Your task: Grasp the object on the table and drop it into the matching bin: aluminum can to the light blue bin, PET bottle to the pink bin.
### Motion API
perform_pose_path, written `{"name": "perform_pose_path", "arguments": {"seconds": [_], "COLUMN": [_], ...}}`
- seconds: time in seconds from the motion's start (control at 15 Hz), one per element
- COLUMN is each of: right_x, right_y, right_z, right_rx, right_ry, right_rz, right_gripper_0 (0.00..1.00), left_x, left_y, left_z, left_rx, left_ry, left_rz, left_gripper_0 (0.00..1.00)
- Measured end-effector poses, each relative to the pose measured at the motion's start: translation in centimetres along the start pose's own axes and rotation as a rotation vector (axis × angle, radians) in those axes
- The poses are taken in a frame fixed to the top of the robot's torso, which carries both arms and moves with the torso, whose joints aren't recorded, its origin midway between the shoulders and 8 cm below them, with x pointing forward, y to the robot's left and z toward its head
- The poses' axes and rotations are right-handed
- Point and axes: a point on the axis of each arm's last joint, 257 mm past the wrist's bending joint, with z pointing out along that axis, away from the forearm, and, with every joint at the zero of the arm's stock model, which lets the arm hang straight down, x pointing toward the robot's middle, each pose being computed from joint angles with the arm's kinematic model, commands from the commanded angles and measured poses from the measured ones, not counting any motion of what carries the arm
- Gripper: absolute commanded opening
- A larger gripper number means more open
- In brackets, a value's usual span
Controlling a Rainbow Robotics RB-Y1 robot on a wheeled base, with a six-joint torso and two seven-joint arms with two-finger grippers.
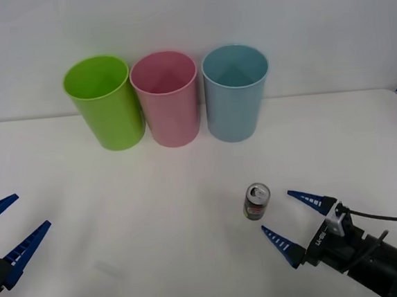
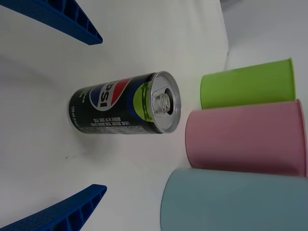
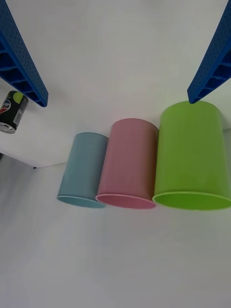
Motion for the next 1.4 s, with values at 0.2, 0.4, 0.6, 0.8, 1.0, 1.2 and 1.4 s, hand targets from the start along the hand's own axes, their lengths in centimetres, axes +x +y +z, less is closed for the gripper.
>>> {"name": "perform_pose_path", "arguments": {"seconds": [0.2,0.4,0.6,0.8,1.0,1.2,1.4], "right_x": [0.0,0.1,0.0,0.6,0.7,0.6,0.6], "right_y": [0.6,0.8,0.8,0.8,0.7,0.8,0.8], "right_z": [1.6,3.0,4.6,6.6,8.0,8.4,8.4], "right_rx": [-0.002,0.006,0.019,0.013,0.012,0.014,0.015], "right_ry": [0.006,0.017,0.024,0.026,0.026,0.023,0.023], "right_rz": [-0.009,-0.014,-0.024,-0.006,-0.001,-0.001,-0.001], "right_gripper_0": [1.00,1.00,1.00,1.00,1.00,1.00,1.00], "left_x": [0.0,0.0,0.0,0.0,0.0,0.0,0.0], "left_y": [0.0,0.0,0.0,0.0,0.0,0.0,0.0], "left_z": [0.0,0.0,0.0,0.0,0.0,0.0,0.0], "left_rx": [0.000,0.000,0.000,0.000,0.000,0.000,0.000], "left_ry": [0.000,0.000,0.000,0.000,0.000,0.000,0.000], "left_rz": [0.000,0.000,0.000,0.000,0.000,0.000,0.000], "left_gripper_0": [1.00,1.00,1.00,1.00,1.00,1.00,1.00]}}
